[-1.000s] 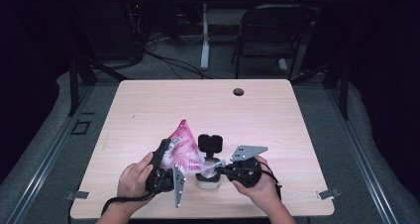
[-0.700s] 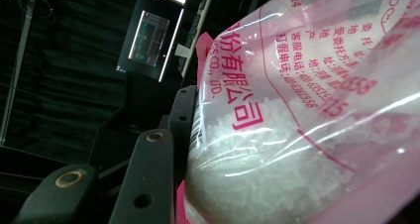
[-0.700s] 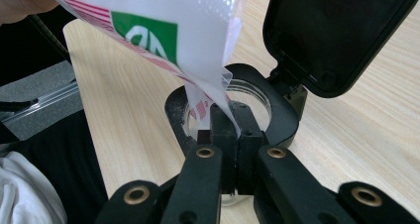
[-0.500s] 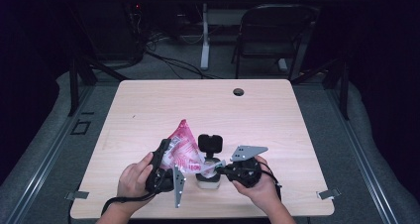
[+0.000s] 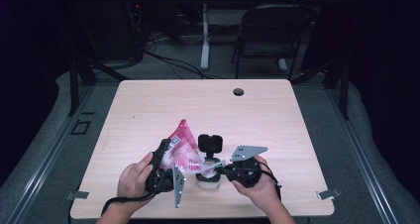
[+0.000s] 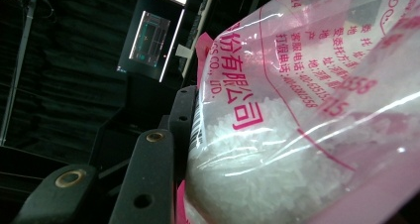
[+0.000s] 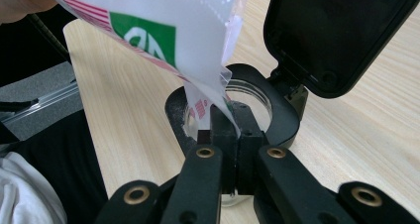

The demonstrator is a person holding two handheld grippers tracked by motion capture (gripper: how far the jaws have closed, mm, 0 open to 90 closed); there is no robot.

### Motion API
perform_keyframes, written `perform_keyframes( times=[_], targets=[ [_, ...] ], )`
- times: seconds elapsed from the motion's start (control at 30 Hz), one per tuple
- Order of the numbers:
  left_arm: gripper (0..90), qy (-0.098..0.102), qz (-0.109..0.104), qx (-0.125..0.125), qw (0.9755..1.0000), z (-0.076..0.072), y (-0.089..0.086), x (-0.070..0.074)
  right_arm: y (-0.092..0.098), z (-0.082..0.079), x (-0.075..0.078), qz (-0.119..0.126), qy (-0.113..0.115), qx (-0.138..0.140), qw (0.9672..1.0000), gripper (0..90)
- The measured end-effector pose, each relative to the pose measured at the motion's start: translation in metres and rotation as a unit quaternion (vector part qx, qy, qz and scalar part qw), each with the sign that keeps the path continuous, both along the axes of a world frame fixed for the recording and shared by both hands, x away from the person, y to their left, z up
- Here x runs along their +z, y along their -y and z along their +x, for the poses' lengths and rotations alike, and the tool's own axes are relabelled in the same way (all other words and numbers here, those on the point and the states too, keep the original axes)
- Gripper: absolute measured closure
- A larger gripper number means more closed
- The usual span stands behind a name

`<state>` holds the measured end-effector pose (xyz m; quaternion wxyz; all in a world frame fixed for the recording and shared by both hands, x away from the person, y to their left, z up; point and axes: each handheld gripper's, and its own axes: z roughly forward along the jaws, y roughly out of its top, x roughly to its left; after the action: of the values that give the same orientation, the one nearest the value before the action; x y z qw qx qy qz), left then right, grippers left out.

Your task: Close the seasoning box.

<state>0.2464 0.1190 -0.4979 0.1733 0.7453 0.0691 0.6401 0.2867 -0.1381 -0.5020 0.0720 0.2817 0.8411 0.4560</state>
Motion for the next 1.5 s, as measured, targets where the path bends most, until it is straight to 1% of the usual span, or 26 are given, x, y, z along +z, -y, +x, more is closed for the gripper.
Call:
perform_keyframes(
  times=[0.5,0.57,0.6,0.83,1.5],
  targets=[
    [65.4,0.001,-0.001,0.000,1.0000,-0.0005,0.0001,0.0001,0.0002,-0.0001,-0.0001,0.000,0.001,0.000,1.0000,90.0],
    [65.4,-0.003,-0.003,0.000,1.0000,-0.0006,0.0000,-0.0001,0.0002,-0.0001,0.0000,0.000,0.001,0.000,1.0000,90.0],
    [65.4,0.001,0.000,-0.001,1.0000,-0.0004,0.0000,0.0004,0.0002,-0.0001,0.0000,0.000,0.001,0.000,1.0000,90.0],
    [65.4,0.004,-0.001,-0.001,1.0000,-0.0011,0.0007,0.0011,0.0005,-0.0002,0.0001,0.000,0.000,0.000,1.0000,90.0],
    [65.3,0.004,-0.003,-0.003,1.0000,-0.0016,0.0012,0.0011,0.0012,0.0002,0.0002,-0.001,0.001,0.000,1.0000,90.0]
  ],
)
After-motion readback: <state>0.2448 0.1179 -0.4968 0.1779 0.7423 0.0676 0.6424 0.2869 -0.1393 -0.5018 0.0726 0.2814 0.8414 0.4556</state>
